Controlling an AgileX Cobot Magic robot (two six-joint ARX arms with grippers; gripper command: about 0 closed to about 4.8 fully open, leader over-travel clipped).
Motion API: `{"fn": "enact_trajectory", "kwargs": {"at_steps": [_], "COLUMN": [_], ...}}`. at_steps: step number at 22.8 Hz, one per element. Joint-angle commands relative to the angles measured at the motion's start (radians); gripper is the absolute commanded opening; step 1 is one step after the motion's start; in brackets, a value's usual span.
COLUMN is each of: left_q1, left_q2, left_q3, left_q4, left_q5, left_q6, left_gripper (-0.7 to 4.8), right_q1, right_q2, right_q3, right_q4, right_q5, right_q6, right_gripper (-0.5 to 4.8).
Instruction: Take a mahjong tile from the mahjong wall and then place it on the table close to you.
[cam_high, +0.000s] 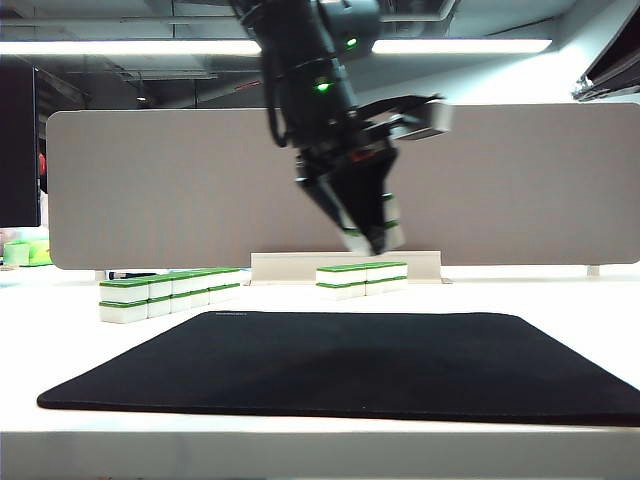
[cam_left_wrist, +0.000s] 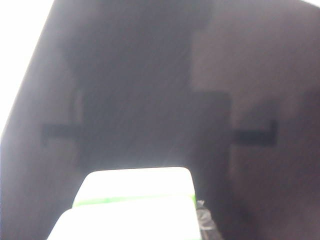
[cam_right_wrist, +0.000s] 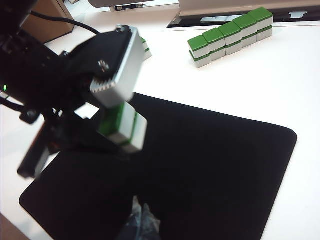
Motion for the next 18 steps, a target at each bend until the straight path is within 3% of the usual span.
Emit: {"fn": "enact_trajectory", "kwargs": {"at_steps": [1,4,7,10,13,18], "left_q1": [-0.029,-0.046,-0.053,-0.064,-0.080,-0.090], "left_q2": [0.007,0.027,0.052,0.066,0.085,0.133], "left_q3": [0.002,0.002,0.002,0.002,0.002,0.002], "left_q4": [0.034,0.025,0.007,0.005,-0.012,-0.035], "left_q5": [0.002,0.006,0.087,0.104,0.145,0.132], "left_q6": [0.016,0.048,0.049,0.054,0.103,0.113], "left_gripper": [1.26,1.31,1.31,1.31,1.32,1.34], "right_q1": [-0.002,-0.006,-0.013,-0.016,-0.015,-0.015], "right_q2": [-0.003,-0.003,-0.003,-0.003,-0.003,-0.003], "right_q3": [0.003,0.003,0.003,0.003,0.003,0.003], "right_q4": [-0.014,-0.024,-0.037,-0.038,-0.040,-0.040], "right_q5": [0.002,0.002,0.001,0.002,0.002,0.001], "right_q6": [-0.003,-0.003,-0.003,-0.003,-0.003,-0.003], "right_gripper": [-0.01,-0.01,-0.01,-0.01,-0.01,-0.01]}}
